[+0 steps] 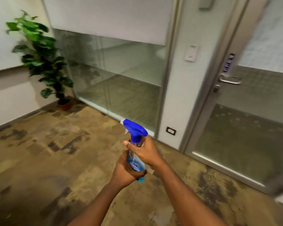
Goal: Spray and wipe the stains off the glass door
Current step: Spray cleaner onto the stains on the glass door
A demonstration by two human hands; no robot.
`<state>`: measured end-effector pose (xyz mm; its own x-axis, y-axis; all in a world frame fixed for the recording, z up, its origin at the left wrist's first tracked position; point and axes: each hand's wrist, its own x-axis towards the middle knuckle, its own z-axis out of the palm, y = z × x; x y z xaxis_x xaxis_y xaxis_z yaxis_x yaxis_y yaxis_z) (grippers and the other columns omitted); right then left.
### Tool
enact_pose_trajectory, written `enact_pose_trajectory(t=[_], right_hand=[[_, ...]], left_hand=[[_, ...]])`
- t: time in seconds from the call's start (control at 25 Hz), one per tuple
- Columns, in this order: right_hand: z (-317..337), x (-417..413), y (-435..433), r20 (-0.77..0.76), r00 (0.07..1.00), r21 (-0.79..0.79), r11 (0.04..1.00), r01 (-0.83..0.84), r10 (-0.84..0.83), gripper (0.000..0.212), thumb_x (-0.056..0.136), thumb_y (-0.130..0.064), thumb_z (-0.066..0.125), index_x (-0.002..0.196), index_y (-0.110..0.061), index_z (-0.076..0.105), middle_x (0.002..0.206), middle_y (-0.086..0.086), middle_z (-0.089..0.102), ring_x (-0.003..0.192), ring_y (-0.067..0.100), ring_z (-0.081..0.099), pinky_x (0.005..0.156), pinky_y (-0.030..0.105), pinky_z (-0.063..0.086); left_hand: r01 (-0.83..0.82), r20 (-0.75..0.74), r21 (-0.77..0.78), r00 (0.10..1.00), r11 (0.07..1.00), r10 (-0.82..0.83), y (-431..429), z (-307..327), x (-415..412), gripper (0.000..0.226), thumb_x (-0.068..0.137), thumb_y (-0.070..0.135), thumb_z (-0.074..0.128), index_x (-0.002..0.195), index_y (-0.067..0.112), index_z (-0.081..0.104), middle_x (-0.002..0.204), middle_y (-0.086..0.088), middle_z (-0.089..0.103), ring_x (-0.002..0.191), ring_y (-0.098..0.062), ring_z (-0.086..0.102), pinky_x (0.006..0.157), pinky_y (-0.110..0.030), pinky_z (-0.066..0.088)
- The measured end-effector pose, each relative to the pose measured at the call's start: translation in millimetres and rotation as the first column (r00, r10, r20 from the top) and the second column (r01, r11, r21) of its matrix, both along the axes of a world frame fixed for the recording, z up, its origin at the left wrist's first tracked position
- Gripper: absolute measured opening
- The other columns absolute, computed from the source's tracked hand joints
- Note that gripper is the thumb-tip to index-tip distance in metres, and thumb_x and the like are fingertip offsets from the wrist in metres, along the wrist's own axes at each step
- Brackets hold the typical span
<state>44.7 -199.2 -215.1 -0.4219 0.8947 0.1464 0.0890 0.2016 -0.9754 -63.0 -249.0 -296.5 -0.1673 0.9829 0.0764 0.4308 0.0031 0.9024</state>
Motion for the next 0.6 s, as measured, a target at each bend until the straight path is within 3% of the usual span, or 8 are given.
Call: enact_pose_trajectory(t=[0.12,0.2,0.24,0.36,0.52,0.6], right_hand=[[4.1,76.0,30.6,0.001,0.997,0.021,0.997,0.078,-0.078,0.016,0.078,-0.034,0.076,0.083,-0.039,0.062,0.07,-0.015,0.06,0.067,0.002,0.056,0.067,0.023,0.051],[7.1,117.3,46.9,0.023,0.994,0.055,0.993,0.102,-0.104,0.023,0.079,-0.036,0.074,0.088,-0.051,0.059,0.069,-0.024,0.059,0.066,-0.006,0.053,0.066,0.012,0.047],[7.8,139.1,57.4,0.034,0.988,0.072,0.986,0.147,-0.15,0.022,0.08,-0.037,0.074,0.089,-0.049,0.058,0.069,-0.025,0.058,0.066,-0.006,0.051,0.066,0.011,0.045],[11.3,197.4,92.4,0.021,0.946,0.059,0.945,0.322,-0.324,0.02,0.078,-0.042,0.074,0.082,-0.035,0.057,0.072,-0.009,0.056,0.068,0.006,0.05,0.068,0.027,0.046],[13.2,263.5,146.3,-0.016,0.878,0.094,0.873,0.479,-0.479,0.017,0.073,-0.05,0.073,0.082,-0.047,0.06,0.066,-0.02,0.058,0.064,-0.003,0.052,0.066,0.016,0.046],[18.0,289.4,174.3,-0.031,0.837,0.132,0.827,0.546,-0.547,0.022,0.074,-0.047,0.074,0.091,-0.051,0.061,0.071,-0.025,0.061,0.069,-0.004,0.054,0.071,0.015,0.047]], left_hand=[[0.179,0.061,-0.016,0.982,0.984,-0.178,47.6,3.7,68.7,0.088,0.045,0.038,0.089,0.12,0.032,0.044,0.118,0.009,0.062,0.11,-0.005,0.062,0.099,-0.03,0.051],[0.258,0.072,-0.021,0.964,0.966,-0.255,74.2,3.3,106.8,0.093,0.041,0.038,0.088,0.122,0.027,0.043,0.118,0.008,0.062,0.109,-0.005,0.062,0.1,-0.031,0.051],[0.308,0.06,-0.022,0.95,0.951,-0.307,90.4,4.5,128.3,0.094,0.039,0.038,0.088,0.122,0.027,0.043,0.116,0.008,0.063,0.107,-0.003,0.063,0.1,-0.027,0.05],[0.468,-0.003,-0.03,0.884,0.883,-0.468,144.1,11.7,189.7,0.091,0.037,0.044,0.084,0.114,0.035,0.038,0.11,0.022,0.055,0.101,0.007,0.059,0.089,-0.001,0.041],[0.584,0.0,-0.095,0.81,0.806,-0.587,221.1,13.6,252.4,0.077,0.046,0.04,0.093,0.105,0.048,0.044,0.099,0.03,0.057,0.093,0.006,0.061,0.071,-0.006,0.049],[0.661,-0.022,-0.076,0.747,0.746,-0.664,260.1,20.6,279.7,0.089,0.046,0.042,0.093,0.115,0.047,0.037,0.106,0.029,0.053,0.095,0.006,0.058,0.081,-0.009,0.049]])
